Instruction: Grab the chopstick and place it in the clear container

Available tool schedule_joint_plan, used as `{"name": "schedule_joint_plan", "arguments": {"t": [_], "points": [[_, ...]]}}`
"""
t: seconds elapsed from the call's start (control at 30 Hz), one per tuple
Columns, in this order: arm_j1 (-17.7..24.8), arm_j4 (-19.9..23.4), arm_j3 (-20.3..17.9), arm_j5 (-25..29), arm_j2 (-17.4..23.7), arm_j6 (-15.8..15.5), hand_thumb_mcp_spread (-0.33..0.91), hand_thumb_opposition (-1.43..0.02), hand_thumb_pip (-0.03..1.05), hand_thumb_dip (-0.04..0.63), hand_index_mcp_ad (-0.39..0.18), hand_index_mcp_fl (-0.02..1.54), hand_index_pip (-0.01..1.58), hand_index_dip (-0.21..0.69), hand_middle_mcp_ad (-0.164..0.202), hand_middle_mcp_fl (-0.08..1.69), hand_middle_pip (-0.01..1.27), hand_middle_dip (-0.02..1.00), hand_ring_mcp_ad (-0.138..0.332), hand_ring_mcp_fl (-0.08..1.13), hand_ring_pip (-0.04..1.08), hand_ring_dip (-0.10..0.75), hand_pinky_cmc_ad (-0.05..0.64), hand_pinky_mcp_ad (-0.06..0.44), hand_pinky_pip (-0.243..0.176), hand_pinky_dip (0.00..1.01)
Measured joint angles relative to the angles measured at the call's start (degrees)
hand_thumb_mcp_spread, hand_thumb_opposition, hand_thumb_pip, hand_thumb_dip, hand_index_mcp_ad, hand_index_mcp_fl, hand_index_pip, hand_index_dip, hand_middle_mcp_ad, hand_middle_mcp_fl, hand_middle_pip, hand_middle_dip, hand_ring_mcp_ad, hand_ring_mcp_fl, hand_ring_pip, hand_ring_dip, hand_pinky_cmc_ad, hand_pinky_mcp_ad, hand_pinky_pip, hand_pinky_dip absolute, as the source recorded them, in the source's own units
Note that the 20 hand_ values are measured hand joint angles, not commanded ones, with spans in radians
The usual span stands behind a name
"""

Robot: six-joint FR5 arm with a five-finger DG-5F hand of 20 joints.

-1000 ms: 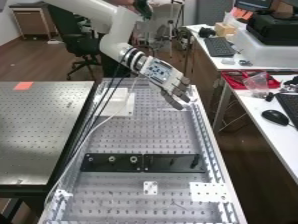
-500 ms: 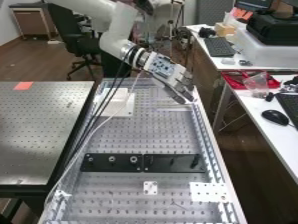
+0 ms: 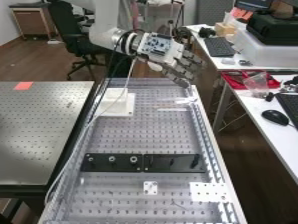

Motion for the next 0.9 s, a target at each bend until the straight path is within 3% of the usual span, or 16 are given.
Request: {"name": "schedule_joint_plan", "arguments": {"t": [0.23,0.37,0.6,0.77,0.9], "points": [[-2.05,6.53,-7.07,-2.36,7.50,-12.59,0.36,-0.74,0.63,0.257,-0.002,0.26,0.35,0.080,0.047,0.44,0.21,0.52,0.148,0.20,0.26,0.380,0.332,0.264,-0.093,0.76],[-5.52,8.94,-10.41,-10.08,11.69,-20.85,0.33,-0.73,0.58,0.241,-0.002,0.29,0.24,0.119,0.044,0.45,0.17,0.52,0.148,0.18,0.24,0.379,0.332,0.279,-0.089,0.76],[-10.32,10.93,-12.89,-20.40,14.85,-30.83,0.24,-0.68,0.47,0.134,-0.003,0.29,0.12,0.204,0.051,0.33,0.13,0.52,0.145,0.13,0.15,0.379,0.340,0.312,-0.089,0.78],[-14.46,12.42,-14.45,-28.56,17.13,-40.61,0.20,-0.67,0.43,0.084,-0.005,0.22,0.08,0.244,0.058,0.22,0.13,0.50,0.150,0.05,0.11,0.344,0.340,0.332,-0.089,0.78],[-17.20,10.95,-14.32,-33.53,17.81,-43.98,0.15,-0.65,0.36,0.033,-0.007,0.13,0.08,0.291,0.058,0.11,0.12,0.46,0.159,0.03,0.11,0.314,0.349,0.346,-0.089,0.74]]}}
